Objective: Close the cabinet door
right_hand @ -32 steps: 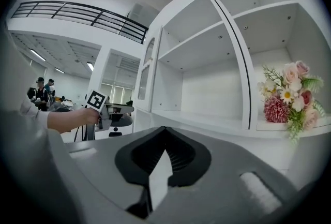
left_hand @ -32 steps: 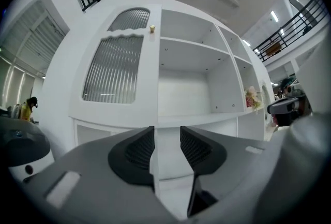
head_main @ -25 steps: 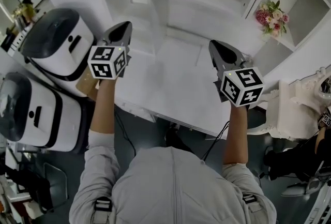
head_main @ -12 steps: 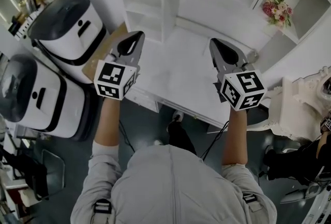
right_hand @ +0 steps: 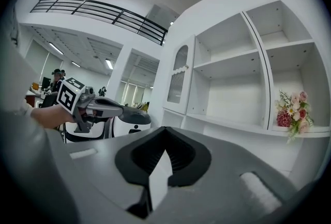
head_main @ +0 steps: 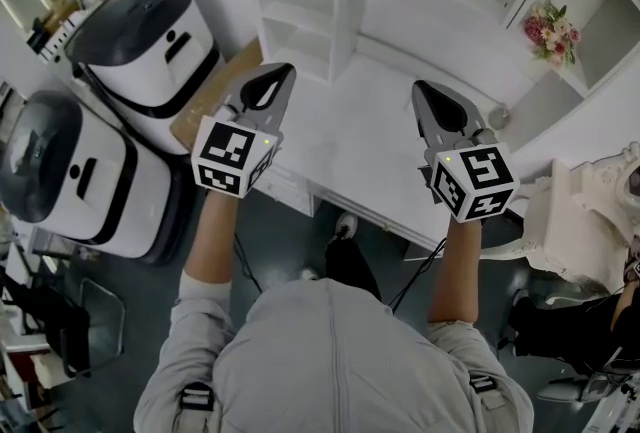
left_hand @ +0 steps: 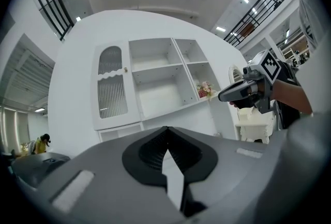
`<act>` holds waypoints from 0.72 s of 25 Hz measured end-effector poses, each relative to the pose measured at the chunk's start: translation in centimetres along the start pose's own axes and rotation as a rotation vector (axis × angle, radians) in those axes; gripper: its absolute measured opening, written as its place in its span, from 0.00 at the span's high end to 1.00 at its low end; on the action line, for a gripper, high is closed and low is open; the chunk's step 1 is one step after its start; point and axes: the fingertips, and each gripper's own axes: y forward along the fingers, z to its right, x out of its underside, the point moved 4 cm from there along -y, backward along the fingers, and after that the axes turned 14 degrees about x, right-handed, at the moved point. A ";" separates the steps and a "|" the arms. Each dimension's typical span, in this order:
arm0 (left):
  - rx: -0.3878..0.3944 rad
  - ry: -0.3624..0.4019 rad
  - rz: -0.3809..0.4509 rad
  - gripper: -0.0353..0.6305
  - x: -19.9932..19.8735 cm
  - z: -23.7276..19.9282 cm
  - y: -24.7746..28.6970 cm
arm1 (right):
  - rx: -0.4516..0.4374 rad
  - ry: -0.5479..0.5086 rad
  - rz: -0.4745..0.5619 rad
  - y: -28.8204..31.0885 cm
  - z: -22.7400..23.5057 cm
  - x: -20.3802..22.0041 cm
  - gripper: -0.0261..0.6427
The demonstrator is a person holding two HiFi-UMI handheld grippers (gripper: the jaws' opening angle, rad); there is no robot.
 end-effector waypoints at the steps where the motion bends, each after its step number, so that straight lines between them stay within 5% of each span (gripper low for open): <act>1: 0.000 -0.001 0.000 0.92 0.0 -0.1 0.0 | 0.001 0.002 -0.002 0.1 0.0 0.0 0.96; 18: 0.013 -0.007 -0.027 0.92 1.1 -1.2 0.9 | 0.006 0.007 -0.016 2.0 0.6 0.4 0.96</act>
